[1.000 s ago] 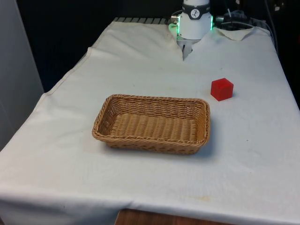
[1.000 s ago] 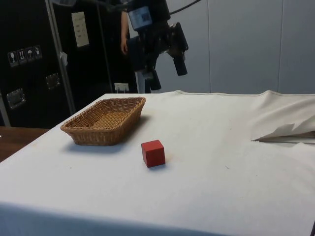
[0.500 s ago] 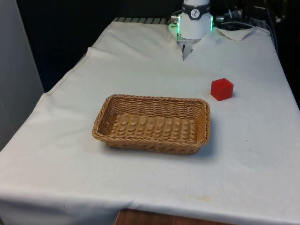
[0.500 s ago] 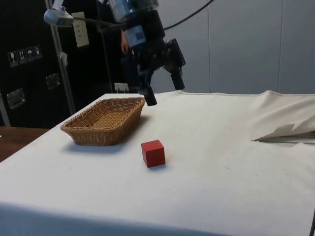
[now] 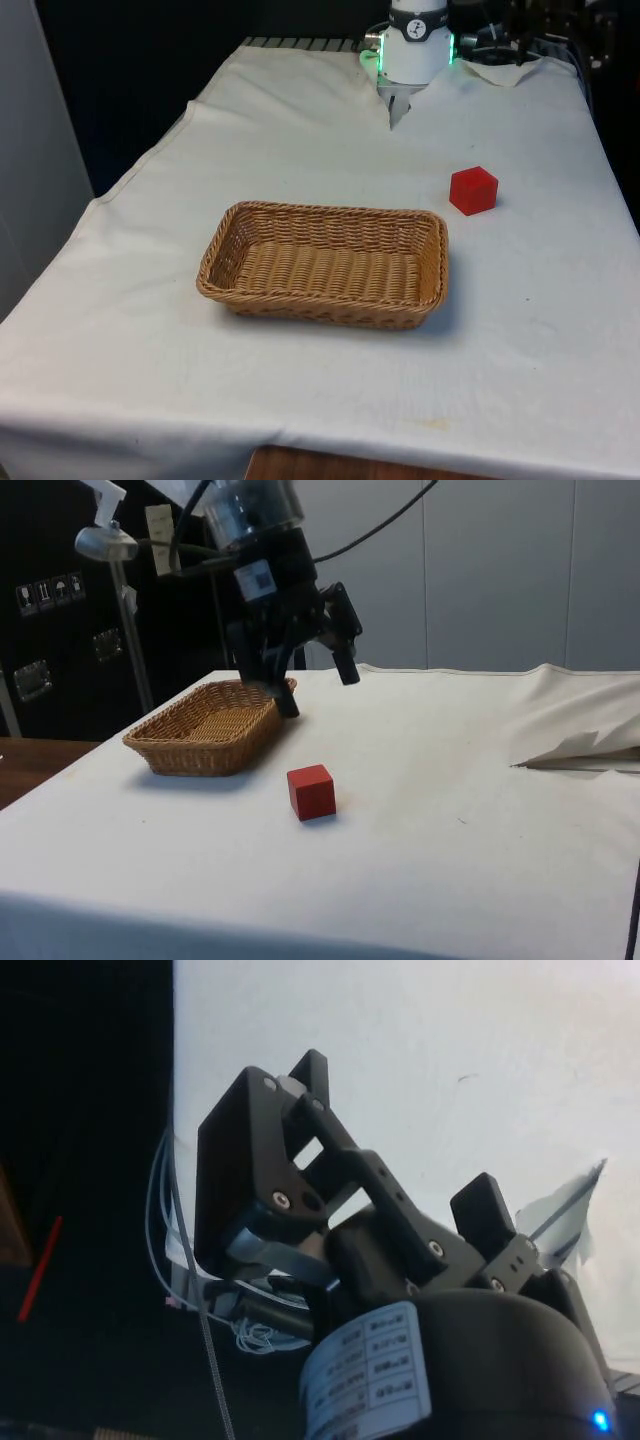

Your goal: Pick up the cube and place it into the basket.

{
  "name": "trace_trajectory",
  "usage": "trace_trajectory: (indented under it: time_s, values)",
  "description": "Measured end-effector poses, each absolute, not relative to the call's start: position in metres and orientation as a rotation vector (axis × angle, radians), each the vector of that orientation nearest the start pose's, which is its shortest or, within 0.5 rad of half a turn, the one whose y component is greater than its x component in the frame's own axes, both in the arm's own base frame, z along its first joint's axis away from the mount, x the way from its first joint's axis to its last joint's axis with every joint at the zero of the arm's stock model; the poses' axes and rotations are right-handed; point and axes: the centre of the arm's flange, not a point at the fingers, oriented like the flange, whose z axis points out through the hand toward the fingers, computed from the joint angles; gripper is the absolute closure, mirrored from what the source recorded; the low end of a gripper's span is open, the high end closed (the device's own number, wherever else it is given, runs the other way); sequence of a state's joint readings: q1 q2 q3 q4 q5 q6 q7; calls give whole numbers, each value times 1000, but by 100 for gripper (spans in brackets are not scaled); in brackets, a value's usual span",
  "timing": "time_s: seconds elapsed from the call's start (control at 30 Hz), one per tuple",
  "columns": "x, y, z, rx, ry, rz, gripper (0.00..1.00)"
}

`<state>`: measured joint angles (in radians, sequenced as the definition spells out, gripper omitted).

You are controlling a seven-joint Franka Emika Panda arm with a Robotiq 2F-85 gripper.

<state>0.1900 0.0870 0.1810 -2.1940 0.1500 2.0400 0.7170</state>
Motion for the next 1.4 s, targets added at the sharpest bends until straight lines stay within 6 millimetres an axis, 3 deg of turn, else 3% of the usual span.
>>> trace_trajectory:
  time_s: [0.57, 1.4]
  values:
    - [495, 193, 319, -3028, 706, 437, 0]
    - [505, 195, 295, -3078, 899, 277, 0]
